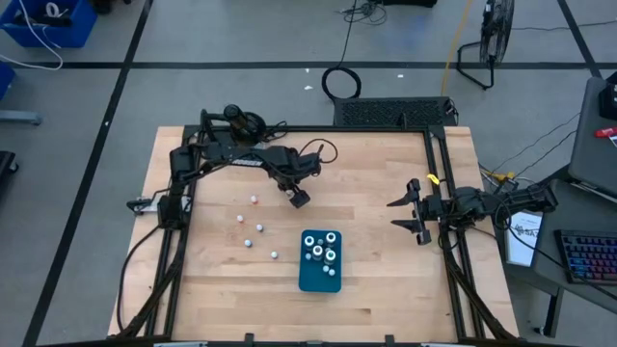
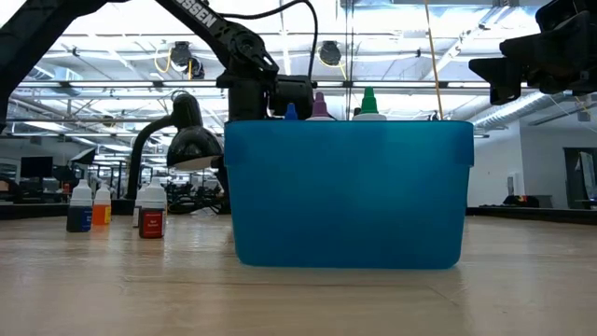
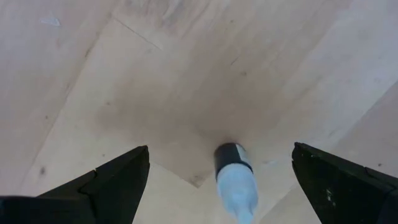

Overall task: Pick & Place food coloring
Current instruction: Put the purple small food coloring bottle into the blue bin

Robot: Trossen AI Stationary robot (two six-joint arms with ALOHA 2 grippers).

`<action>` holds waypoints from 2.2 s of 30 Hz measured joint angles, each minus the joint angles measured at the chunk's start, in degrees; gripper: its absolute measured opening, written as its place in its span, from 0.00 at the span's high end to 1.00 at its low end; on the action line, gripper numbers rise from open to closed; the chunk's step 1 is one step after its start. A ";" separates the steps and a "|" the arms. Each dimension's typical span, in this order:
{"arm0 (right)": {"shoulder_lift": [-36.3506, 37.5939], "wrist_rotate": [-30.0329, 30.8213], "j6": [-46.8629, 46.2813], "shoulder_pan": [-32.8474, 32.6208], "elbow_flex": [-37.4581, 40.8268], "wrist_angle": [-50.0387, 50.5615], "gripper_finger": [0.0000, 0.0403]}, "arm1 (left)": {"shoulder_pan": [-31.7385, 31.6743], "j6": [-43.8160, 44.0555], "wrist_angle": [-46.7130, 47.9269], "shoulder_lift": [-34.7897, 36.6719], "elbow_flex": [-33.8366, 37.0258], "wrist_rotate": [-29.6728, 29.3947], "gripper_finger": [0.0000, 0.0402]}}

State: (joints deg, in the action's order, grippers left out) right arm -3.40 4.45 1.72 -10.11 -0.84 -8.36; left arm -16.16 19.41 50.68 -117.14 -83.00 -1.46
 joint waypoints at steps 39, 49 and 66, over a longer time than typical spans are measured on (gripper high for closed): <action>0.00 -0.02 0.02 0.01 0.04 0.02 0.47 | -0.17 -1.38 0.16 0.00 0.00 2.05 0.71; -0.02 0.00 0.02 0.00 0.04 0.00 0.47 | 0.65 1.31 3.92 5.23 0.00 4.29 0.82; -0.28 0.00 0.02 0.00 -0.02 -0.04 0.47 | 26.47 11.00 3.53 22.82 -0.04 -0.53 0.82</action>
State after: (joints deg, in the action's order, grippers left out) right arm -3.68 4.45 1.74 -10.11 -0.86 -8.40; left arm 10.31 30.41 54.21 -94.32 -83.05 -1.99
